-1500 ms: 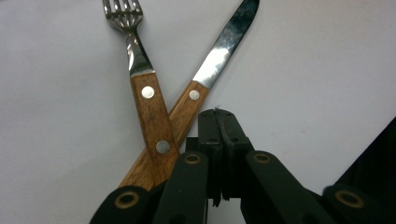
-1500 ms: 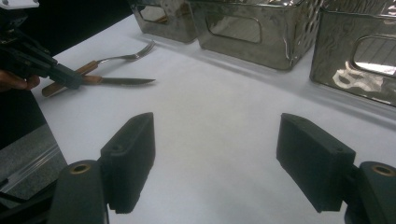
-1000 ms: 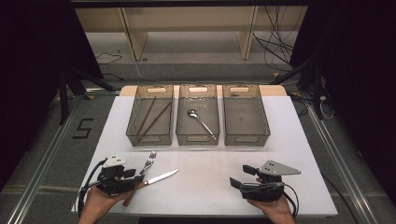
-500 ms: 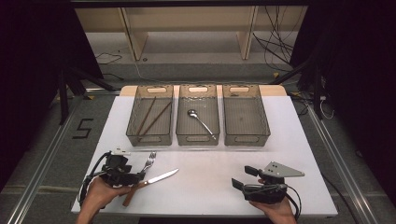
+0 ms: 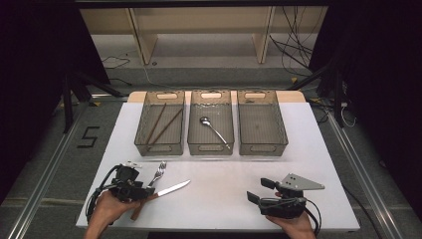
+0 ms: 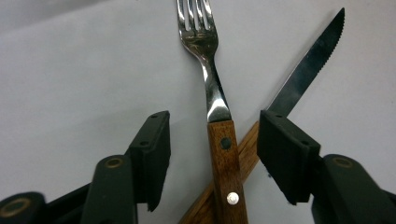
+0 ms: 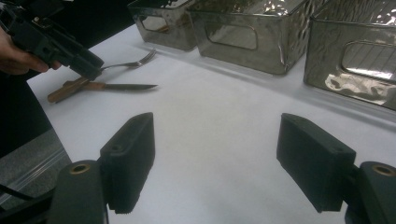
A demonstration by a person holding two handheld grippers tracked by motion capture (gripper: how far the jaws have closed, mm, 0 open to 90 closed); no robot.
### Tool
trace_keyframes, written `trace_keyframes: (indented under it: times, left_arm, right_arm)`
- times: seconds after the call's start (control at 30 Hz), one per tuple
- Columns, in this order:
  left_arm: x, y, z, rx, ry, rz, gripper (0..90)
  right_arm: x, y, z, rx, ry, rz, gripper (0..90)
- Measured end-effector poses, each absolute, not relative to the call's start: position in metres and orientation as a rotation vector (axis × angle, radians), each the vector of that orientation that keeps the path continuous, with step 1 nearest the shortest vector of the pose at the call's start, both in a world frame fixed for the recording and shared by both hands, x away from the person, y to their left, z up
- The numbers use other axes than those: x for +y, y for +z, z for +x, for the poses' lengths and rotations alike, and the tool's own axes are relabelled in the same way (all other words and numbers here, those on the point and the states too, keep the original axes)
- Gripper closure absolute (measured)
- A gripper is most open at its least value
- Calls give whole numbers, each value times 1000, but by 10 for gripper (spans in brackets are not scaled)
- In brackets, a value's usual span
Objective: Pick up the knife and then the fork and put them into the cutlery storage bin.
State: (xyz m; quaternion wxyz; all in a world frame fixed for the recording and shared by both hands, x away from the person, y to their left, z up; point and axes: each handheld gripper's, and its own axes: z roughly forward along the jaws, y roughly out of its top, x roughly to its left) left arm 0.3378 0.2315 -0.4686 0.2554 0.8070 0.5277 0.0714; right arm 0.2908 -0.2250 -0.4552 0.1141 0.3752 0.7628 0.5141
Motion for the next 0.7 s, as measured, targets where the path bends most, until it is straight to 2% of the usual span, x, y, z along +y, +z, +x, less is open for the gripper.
trace_keyframes:
  times: [0.7]
  left_arm:
    - [236,-476,339,1467,151,2181,741]
  right_arm:
    - [-223,-457,291,2252,1503,1099,288]
